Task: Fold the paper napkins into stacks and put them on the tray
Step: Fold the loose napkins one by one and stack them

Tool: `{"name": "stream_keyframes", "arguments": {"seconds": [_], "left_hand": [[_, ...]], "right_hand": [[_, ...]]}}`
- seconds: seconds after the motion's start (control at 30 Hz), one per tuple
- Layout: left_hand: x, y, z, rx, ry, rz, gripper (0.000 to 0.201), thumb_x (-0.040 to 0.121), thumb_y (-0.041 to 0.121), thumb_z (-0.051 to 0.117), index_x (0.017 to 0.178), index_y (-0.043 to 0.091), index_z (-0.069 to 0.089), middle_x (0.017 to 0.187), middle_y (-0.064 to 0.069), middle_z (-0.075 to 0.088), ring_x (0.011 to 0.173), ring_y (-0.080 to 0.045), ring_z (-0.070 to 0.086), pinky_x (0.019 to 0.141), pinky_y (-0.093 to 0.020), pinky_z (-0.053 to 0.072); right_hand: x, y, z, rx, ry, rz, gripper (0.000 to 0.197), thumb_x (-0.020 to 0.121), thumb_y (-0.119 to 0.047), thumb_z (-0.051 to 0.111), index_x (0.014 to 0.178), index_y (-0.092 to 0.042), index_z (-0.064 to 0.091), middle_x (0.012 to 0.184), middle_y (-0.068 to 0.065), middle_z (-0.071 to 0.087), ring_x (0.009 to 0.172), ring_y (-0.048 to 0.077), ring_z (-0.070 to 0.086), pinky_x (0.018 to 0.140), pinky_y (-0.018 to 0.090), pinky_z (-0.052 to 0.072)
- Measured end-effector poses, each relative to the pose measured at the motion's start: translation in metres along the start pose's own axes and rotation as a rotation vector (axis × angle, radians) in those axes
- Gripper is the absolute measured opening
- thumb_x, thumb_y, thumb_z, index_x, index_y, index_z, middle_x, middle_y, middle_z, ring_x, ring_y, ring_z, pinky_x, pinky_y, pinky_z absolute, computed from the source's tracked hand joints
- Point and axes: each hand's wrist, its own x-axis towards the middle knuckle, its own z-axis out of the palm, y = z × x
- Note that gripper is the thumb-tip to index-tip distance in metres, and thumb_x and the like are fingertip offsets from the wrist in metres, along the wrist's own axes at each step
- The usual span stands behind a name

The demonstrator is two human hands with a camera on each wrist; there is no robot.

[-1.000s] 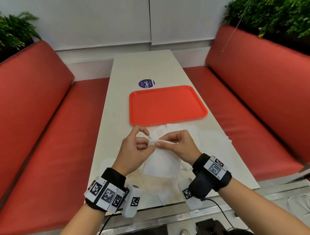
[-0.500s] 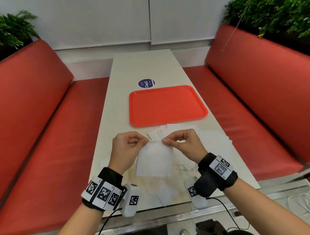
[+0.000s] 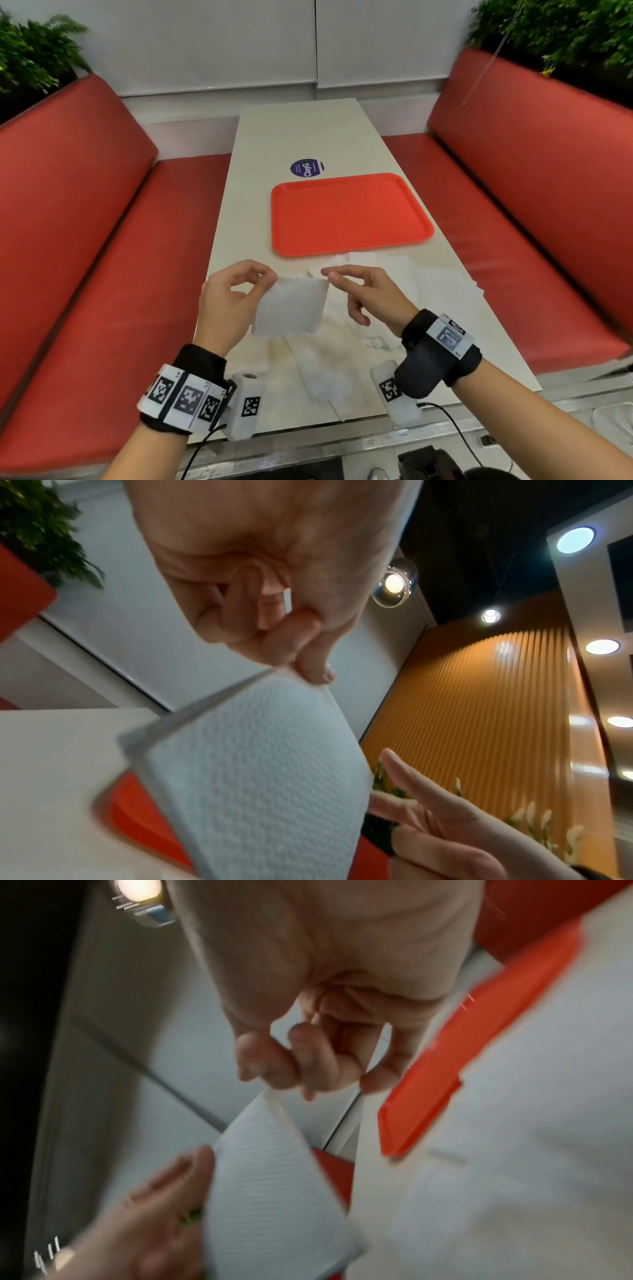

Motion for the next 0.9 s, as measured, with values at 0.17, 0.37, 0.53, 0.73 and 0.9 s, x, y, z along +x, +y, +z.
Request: {"name": "stream_keyframes", "arguments": {"seconds": [0.17, 0.37, 0.53, 0.73, 0.9], "left_hand": [[-0.003, -0.003, -0.023, -0.211, -0.026, -0.079, 0.005, 0.083, 0.011, 0.074, 0.079, 0.010, 0.072, 0.079, -0.009, 0.072, 0.057, -0.031, 0.071, 0.052, -0.028, 0.056], [-0.016, -0.028, -0.044, -0.259, 0.069, -0.129, 0.019, 0.074, 0.019, 0.079, 0.083, 0.004, 0.071, 0.073, -0.010, 0.074, 0.068, -0.019, 0.070, 0.070, -0.022, 0.055], [-0.031, -0.077, -0.055, -0.116, 0.066, -0.310, 0.031, 0.069, 0.000, 0.084, 0.091, 0.011, 0.065, 0.096, 0.000, 0.066, 0.062, -0.007, 0.061, 0.066, -0.017, 0.052], [-0.031, -0.110, -0.051, 0.159, 0.015, -0.287, 0.025, 0.067, 0.004, 0.086, 0.079, 0.020, 0.072, 0.100, 0.002, 0.062, 0.071, -0.011, 0.063, 0.062, -0.005, 0.043], [-0.027, -0.130, -0.043, 0.280, -0.102, -0.315, 0.025, 0.068, 0.002, 0.085, 0.078, 0.021, 0.074, 0.096, -0.003, 0.058, 0.068, -0.014, 0.059, 0.062, -0.005, 0.042]], "right_hand": [[0.012, -0.010, 0.030, 0.253, -0.153, 0.083, 0.043, 0.099, -0.043, 0.046, 0.120, -0.011, 0.065, 0.084, 0.024, 0.073, 0.064, 0.031, 0.070, 0.077, 0.028, 0.056], [0.041, 0.008, 0.069, 0.122, -0.078, -0.024, 0.013, 0.087, -0.016, 0.072, 0.091, -0.005, 0.076, 0.085, 0.003, 0.075, 0.071, 0.019, 0.067, 0.073, 0.032, 0.051], [0.053, 0.039, 0.102, -0.075, -0.186, -0.032, 0.012, 0.075, -0.008, 0.082, 0.083, -0.014, 0.075, 0.054, 0.005, 0.062, 0.050, 0.012, 0.060, 0.055, 0.017, 0.043], [0.055, 0.063, 0.129, -0.283, -0.241, 0.029, 0.026, 0.069, -0.005, 0.082, 0.089, -0.017, 0.071, 0.062, 0.006, 0.063, 0.050, 0.013, 0.064, 0.060, 0.019, 0.050], [0.060, 0.075, 0.141, -0.349, -0.219, 0.166, 0.043, 0.070, -0.002, 0.078, 0.106, -0.019, 0.064, 0.069, 0.008, 0.059, 0.047, 0.016, 0.061, 0.053, 0.030, 0.056]]}}
